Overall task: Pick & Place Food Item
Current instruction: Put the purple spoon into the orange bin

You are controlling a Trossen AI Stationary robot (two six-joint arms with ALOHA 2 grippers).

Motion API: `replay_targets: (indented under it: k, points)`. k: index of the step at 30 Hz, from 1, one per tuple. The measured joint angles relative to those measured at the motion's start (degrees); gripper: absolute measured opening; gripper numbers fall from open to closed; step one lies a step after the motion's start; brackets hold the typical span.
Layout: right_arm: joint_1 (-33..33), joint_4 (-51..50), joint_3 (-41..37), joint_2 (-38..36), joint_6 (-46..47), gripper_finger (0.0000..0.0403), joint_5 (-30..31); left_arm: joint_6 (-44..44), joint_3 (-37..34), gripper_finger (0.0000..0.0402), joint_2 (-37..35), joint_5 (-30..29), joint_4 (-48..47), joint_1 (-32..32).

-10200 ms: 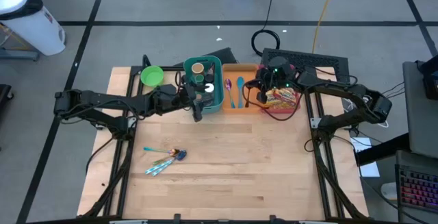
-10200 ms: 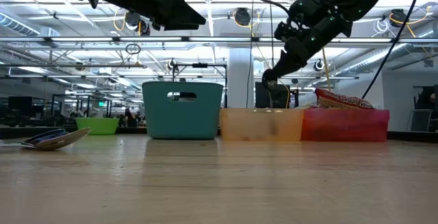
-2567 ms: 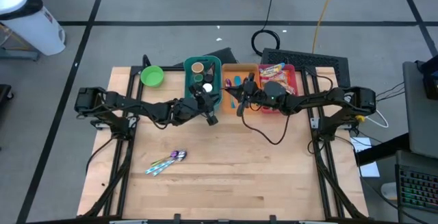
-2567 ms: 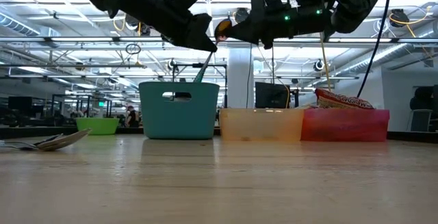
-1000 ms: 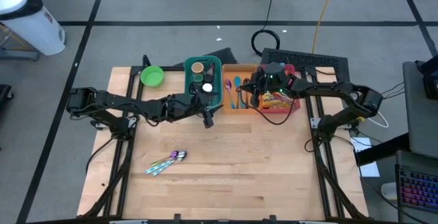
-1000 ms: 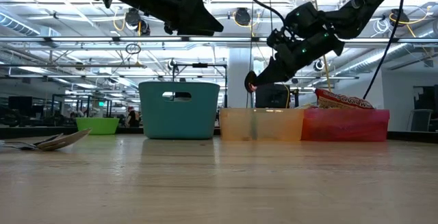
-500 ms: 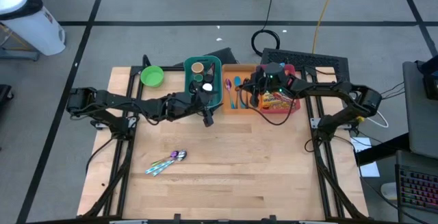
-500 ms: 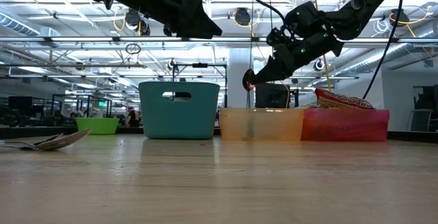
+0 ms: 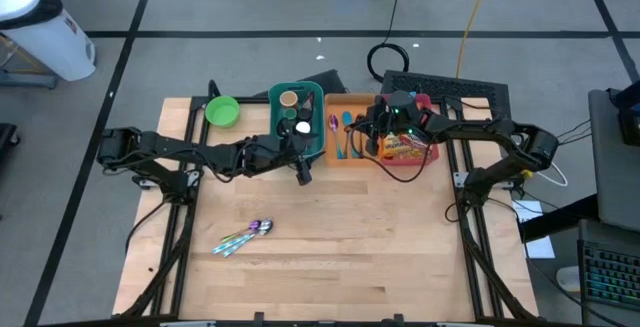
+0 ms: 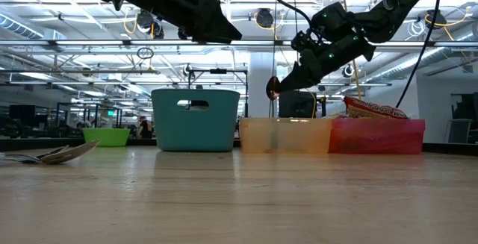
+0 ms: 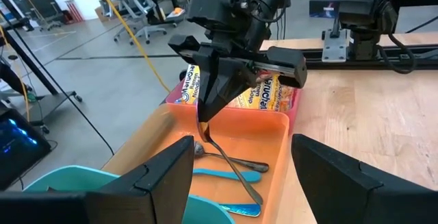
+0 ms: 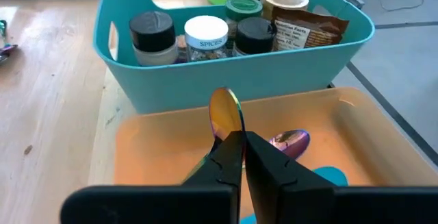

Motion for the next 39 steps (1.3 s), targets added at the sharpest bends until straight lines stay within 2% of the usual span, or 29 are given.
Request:
replay_targets:
  k: [5, 16, 23, 26, 31, 35, 37, 39]
  points:
    - [0.0, 0.1, 0.0, 0.1, 0.0, 0.0027, 3.2, -0.3, 0.0, 0.0253, 0.0, 0.0, -0.8, 0.0]
    - [0.9, 2.8, -0.1, 0.2, -0.5, 0.0171, 3.1, -1.1, 0.0, 0.0253, 0.0, 0.0, -0.7, 0.0]
    - [3.0, 2.2, -0.1, -0.6, -0.5, 0.0206, 3.1, -2.4, 0.0, 0.0253, -0.4, 0.0, -3.2, -0.5]
    - [4.0, 1.5, -0.1, -2.6, -0.5, 0.0208, 3.1, -3.3, 0.0, 0.0253, -2.5, 0.1, -7.9, -1.9]
    - [5.0, -2.2, -0.1, -7.8, -0.3, 0.0201, 3.1, -8.8, 0.0, 0.0253, -8.2, 0.1, -23.0, -5.1]
    - [5.3, -5.5, -0.1, -11.1, 0.1, 0.0197, 3.1, -19.9, 0.1, 0.0253, -10.9, 0.6, -36.7, -8.5]
    - [5.3, -6.0, -0.1, -12.1, 0.3, 0.0197, 3.0, -26.9, -0.1, 0.0253, -11.2, 2.1, -44.5, -10.7]
    - [5.3, -6.7, -0.1, -12.6, 1.0, 0.0197, 3.0, -33.4, -0.1, 0.0253, -10.9, 4.8, -48.5, -13.2]
